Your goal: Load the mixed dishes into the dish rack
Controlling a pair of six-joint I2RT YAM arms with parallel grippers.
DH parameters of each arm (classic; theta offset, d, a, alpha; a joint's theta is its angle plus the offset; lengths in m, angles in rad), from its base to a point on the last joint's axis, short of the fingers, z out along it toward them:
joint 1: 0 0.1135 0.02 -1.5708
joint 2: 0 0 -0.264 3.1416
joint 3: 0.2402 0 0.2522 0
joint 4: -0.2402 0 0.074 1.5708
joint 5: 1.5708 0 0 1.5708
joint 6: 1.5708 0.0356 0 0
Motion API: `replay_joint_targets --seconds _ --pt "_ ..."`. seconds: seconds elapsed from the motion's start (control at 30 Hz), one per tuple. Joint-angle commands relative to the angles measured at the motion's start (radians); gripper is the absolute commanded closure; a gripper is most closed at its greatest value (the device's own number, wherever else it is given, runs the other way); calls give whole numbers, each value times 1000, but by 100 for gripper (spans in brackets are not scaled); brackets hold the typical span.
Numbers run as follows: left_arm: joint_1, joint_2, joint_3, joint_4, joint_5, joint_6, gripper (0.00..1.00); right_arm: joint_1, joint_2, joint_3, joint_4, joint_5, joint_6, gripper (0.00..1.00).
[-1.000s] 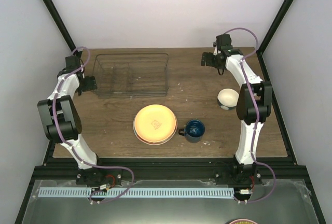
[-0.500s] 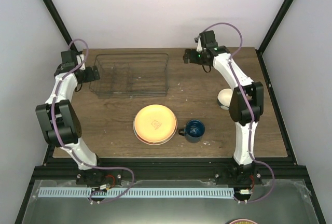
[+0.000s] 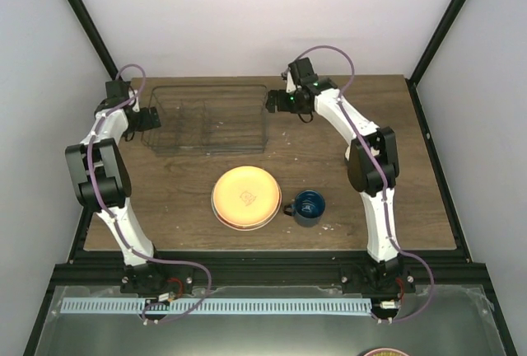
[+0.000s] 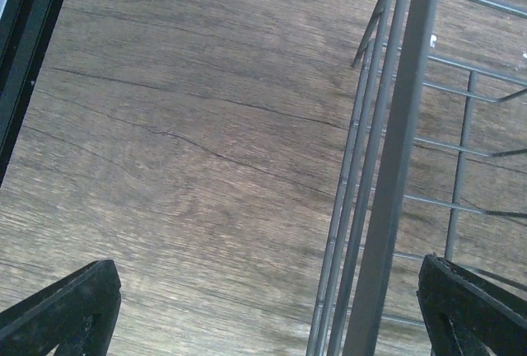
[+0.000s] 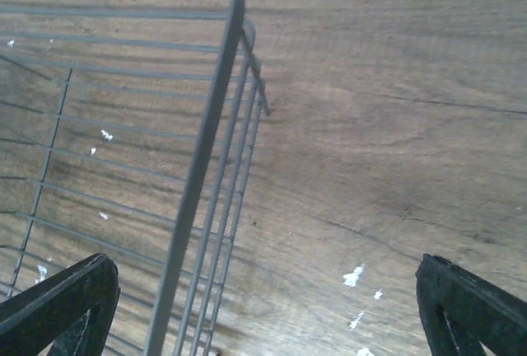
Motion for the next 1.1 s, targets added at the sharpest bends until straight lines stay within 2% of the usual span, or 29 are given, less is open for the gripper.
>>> replay_joint_targets --seconds 0.0,0.53,1.07 --pt "2 26 22 10 -6 2 0 27 19 21 -34 -26 12 0" --pt "1 -68 -152 -33 2 -15 0 104 -20 -124 -161 -25 -38 0" --pt "1 -212 -273 -115 -22 -31 0 127 -67 -121 -334 -35 -121 0"
